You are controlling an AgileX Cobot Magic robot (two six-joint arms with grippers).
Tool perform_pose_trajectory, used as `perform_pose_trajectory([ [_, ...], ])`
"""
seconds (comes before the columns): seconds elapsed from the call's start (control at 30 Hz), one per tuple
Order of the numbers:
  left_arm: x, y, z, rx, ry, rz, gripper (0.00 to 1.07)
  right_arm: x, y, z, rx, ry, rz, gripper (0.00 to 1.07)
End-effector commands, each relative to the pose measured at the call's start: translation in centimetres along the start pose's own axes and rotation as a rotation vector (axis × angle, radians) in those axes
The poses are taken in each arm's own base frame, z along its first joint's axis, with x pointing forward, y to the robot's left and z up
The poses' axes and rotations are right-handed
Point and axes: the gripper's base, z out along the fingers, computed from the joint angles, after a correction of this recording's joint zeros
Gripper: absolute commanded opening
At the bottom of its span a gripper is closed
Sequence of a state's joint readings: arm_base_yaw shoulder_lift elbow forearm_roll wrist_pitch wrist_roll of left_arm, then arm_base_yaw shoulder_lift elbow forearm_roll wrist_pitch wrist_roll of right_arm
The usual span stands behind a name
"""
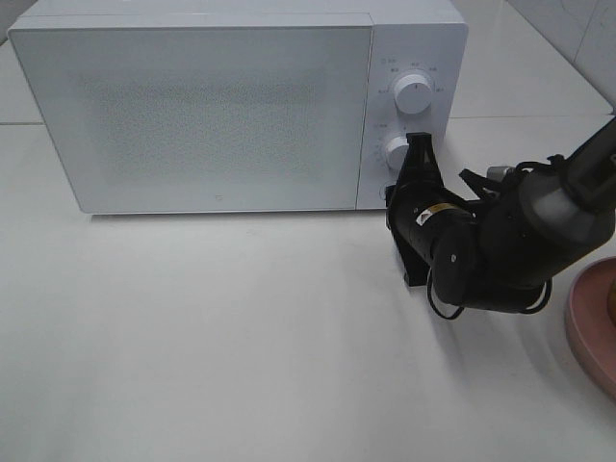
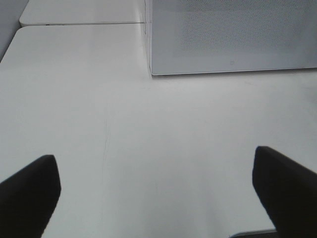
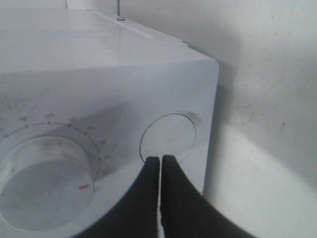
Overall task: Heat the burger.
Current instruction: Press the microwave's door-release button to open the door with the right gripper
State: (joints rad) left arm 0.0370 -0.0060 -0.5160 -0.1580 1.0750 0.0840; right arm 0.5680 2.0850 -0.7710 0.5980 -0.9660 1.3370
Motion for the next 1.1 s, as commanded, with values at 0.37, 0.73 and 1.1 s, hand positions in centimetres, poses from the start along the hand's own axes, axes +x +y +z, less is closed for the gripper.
perform_pose_trajectory([
  [0.37,0.1,-0.1,-0.3,0.008,-0.031,0.003,0.98,-0.4,0.1,1.3,0.012,-0.008,-0.004,0.00],
  [0.73,0.1,-0.1,-0.2,0.008,-0.024,0.002,0.98,-0.4,-0.2,2.2,-0.001,-0.038,0.015,0.00],
  [1.1,0.1,-0.1,-0.2,0.008,-0.024,0.002,0.98,-0.5,1.3,2.6,-0.107,-0.079,-0.002,0.00],
])
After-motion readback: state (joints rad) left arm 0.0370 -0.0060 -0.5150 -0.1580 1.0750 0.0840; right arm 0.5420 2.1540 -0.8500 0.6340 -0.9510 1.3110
